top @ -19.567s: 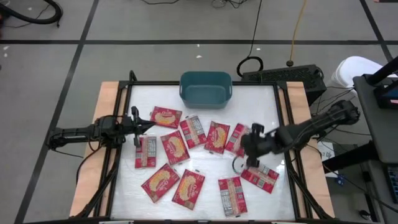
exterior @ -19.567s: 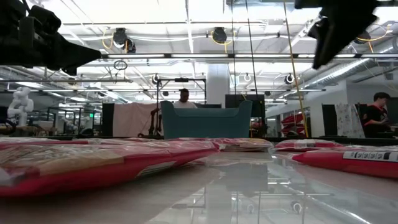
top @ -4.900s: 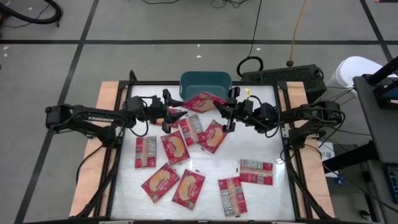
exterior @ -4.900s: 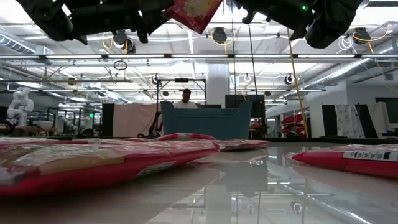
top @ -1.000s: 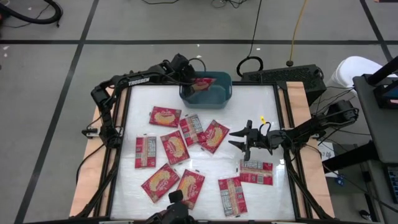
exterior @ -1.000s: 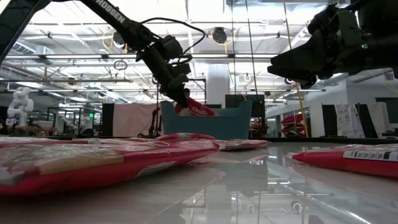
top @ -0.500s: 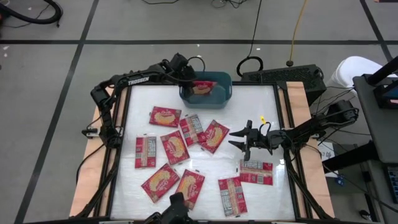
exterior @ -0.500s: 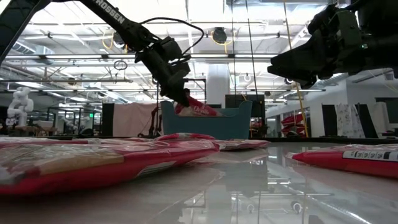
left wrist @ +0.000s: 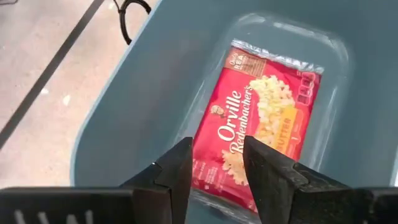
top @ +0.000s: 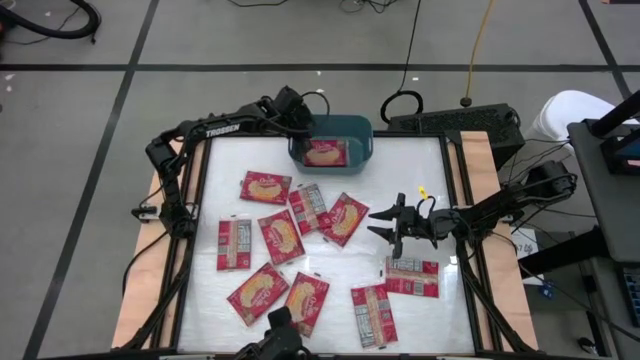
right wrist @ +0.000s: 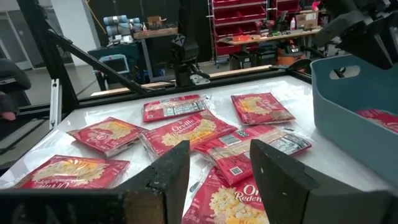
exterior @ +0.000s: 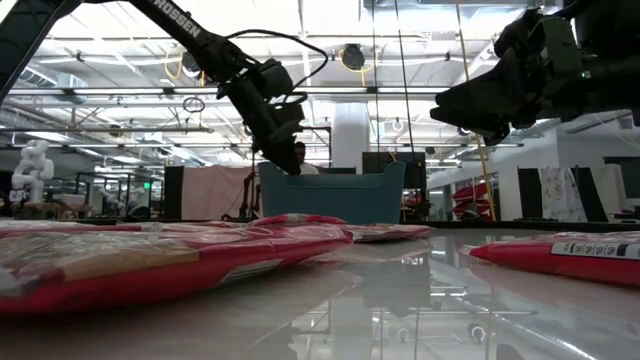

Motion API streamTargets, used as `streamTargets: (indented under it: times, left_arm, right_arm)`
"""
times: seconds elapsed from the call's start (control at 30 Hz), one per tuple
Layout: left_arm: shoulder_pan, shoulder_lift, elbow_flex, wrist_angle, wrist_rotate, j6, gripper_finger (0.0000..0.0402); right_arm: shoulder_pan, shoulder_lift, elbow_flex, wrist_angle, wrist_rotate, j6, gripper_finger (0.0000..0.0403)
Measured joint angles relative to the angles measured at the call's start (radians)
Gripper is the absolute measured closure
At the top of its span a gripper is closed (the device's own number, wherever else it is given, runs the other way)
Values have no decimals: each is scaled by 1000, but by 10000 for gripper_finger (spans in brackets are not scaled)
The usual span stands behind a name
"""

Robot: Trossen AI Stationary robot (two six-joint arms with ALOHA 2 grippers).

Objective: Sort popcorn bags into baskets
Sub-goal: Put the red popcorn bag into the green bin

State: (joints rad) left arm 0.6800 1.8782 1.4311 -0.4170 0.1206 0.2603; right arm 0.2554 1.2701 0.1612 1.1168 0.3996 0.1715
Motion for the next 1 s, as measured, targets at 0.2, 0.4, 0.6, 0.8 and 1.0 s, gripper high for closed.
streamTargets:
  times: [0.2, 0.4, 0.6, 0.8, 1.0]
  left_arm:
    - [-43, -33, -2, -30, 48, -91, 271]
    - [-190, -210, -140, 88, 98, -49, 316]
    - [-308, -368, -402, 345, 87, -90, 344]
    - [-409, -425, -635, 583, 84, -140, 346]
    - [-511, -422, -758, 767, 18, -183, 346]
  right_arm:
    - [1, 0, 0, -59, 67, 83, 243]
    - [20, 0, 23, -232, 151, 217, 243]
    - [21, 18, 245, -598, 149, 209, 243]
    - [-1, 88, 519, -1080, 133, 261, 243]
    - [-71, 135, 599, -1182, 72, 332, 243]
